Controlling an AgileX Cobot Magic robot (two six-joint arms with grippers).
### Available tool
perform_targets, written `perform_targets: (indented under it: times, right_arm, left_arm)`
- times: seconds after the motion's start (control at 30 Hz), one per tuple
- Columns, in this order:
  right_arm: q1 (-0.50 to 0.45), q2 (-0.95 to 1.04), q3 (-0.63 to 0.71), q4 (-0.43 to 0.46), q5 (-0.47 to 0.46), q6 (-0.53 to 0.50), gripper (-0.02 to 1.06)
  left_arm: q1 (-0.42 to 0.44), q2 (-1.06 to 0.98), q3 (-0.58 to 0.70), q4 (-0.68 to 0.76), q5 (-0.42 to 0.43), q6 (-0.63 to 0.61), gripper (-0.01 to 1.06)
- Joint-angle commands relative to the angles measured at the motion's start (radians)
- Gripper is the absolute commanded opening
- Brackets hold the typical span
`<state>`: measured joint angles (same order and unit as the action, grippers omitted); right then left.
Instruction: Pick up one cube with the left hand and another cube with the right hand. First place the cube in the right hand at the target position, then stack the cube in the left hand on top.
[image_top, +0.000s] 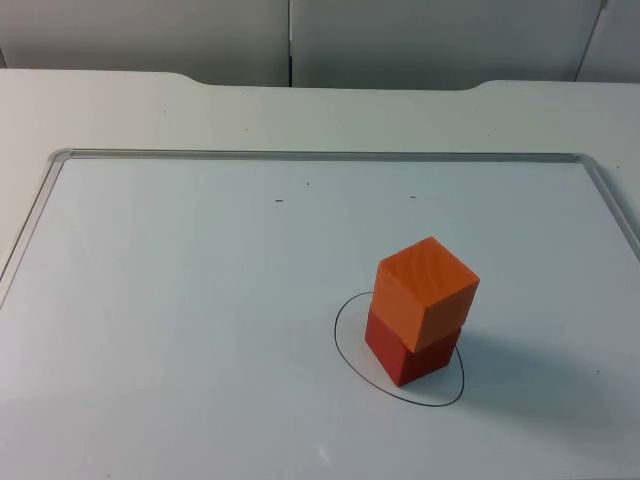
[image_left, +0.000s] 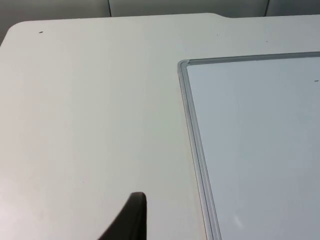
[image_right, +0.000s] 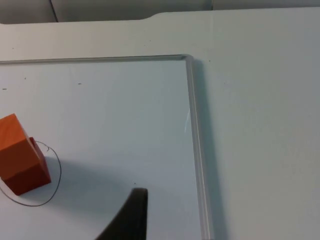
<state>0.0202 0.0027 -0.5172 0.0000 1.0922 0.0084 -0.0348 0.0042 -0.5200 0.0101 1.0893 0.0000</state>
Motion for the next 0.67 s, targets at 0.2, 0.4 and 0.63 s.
perform_targets:
  times: [0.2, 0.4, 0.63]
  right_arm:
    - [-0.007, -0.003, 0.009, 0.0, -0.013, -0.008, 1.05]
    - [-0.007, -0.003, 0.009, 0.0, -0.013, -0.008, 1.05]
    - [-0.055, -0.003, 0.009, 0.0, -0.013, -0.008, 1.05]
  left_arm:
    - [0.019, -0.004, 0.007, -0.001, -0.011, -0.006, 1.02]
    - [0.019, -0.004, 0.007, -0.001, -0.011, -0.006, 1.02]
    - [0.019, -0.004, 0.007, -0.001, -0.011, -0.006, 1.02]
